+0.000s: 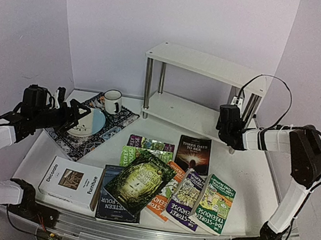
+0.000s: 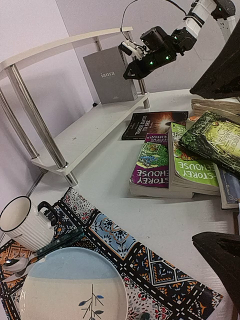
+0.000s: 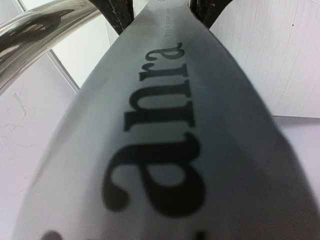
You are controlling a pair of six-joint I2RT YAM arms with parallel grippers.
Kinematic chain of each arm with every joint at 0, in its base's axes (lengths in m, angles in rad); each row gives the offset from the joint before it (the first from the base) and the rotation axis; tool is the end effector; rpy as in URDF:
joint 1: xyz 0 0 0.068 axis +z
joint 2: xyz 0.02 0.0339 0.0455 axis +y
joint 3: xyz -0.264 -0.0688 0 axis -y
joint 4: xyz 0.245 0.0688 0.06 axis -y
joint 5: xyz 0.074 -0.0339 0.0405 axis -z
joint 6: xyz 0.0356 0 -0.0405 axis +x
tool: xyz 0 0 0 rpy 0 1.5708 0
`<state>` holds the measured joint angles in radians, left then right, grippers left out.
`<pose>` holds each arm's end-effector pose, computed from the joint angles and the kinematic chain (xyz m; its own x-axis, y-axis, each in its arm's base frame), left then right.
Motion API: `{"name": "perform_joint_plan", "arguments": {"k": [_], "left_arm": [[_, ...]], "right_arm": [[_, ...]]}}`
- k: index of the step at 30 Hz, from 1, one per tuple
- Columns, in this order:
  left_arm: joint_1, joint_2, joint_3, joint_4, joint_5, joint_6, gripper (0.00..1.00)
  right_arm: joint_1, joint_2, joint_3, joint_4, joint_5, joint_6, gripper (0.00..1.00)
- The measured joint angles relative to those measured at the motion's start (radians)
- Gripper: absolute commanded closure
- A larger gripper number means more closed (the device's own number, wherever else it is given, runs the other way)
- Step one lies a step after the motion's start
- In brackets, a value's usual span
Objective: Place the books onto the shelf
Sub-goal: Place the book on the shelf.
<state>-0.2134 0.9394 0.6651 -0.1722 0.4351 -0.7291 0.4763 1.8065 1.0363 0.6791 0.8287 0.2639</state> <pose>0.2041 -0.0596 0.2721 -0.6902 -0.4686 -0.5514 0.1392 0.6618 -0.7366 0.3648 0.1587 0.2338 0.0113 0.2042 -0.9789 0.3517 0.9156 0.1950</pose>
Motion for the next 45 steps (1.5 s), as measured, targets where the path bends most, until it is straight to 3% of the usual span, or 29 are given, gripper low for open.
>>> {"name": "perform_joint_plan", "arguments": {"k": [12,24,45], "left_arm": [[0.000,0.012,-0.001,0.008,0.000,0.007,0.06],[0.000,0.015,-0.020,0.024,0.001,0.020,0.06],[0.000,0.013,-0.026,0.027,0.009,0.023,0.03]], "right_arm": [[0.000,0.000,0.016,-0.055,0.027,0.100,0.68],[0.020,0.000,0.046,-0.166,0.109,0.272,0.62],[0.025,0.000,0.061,-0.238,0.111,0.287,0.37]]}}
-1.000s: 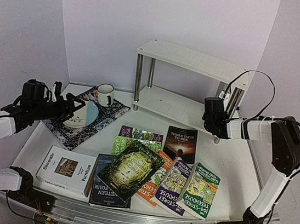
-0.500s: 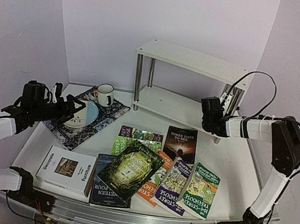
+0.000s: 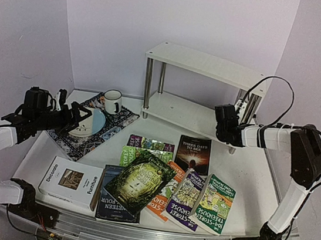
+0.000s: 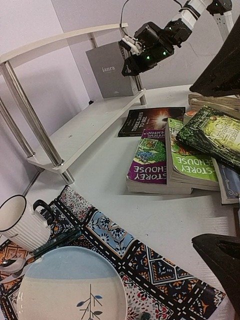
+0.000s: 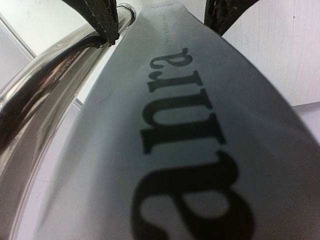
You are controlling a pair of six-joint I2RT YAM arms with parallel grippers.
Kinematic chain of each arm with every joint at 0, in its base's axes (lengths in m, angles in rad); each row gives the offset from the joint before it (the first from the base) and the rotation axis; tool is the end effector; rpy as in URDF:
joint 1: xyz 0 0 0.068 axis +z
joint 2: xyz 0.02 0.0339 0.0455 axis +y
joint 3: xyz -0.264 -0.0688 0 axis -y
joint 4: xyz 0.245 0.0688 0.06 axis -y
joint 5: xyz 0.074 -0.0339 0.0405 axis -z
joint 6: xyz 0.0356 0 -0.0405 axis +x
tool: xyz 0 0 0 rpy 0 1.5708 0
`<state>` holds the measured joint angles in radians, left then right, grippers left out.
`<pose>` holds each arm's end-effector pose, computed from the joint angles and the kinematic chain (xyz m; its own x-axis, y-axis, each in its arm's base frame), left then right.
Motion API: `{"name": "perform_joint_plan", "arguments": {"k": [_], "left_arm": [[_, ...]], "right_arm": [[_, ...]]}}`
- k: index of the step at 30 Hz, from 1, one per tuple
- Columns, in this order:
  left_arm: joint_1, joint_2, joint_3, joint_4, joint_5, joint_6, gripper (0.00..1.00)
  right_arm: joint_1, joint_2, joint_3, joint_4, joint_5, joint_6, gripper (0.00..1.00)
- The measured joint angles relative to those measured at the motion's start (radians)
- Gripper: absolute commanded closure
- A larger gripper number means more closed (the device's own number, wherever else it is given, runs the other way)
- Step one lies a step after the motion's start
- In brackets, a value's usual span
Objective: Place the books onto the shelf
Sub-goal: Place the book on the shelf.
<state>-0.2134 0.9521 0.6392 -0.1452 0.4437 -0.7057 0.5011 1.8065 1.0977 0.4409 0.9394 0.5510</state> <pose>0.2056 -0.0602 0.2633 -0.6971 -0.4483 -0.5595 0.1517 0.6705 -0.7262 0.3632 0.1661 0.2311 0.0112 0.3585 -0.9335 0.4616 0.8263 0.3228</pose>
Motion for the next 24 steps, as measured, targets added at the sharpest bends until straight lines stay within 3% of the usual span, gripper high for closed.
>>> {"name": "perform_joint_plan", "arguments": {"k": [6,15,24], "left_arm": [[0.000,-0.002,0.000,0.000,0.003,0.002,0.02],[0.000,-0.002,0.000,0.000,0.001,0.013,0.00],[0.000,-0.010,0.000,-0.018,-0.029,0.025,0.00]], "right_arm": [[0.004,-0.004,0.000,-0.004,-0.028,0.000,0.29],[0.034,-0.075,-0.048,-0.028,-0.056,0.030,0.07],[0.052,-0.168,-0.120,-0.062,-0.086,0.053,0.05]]}}
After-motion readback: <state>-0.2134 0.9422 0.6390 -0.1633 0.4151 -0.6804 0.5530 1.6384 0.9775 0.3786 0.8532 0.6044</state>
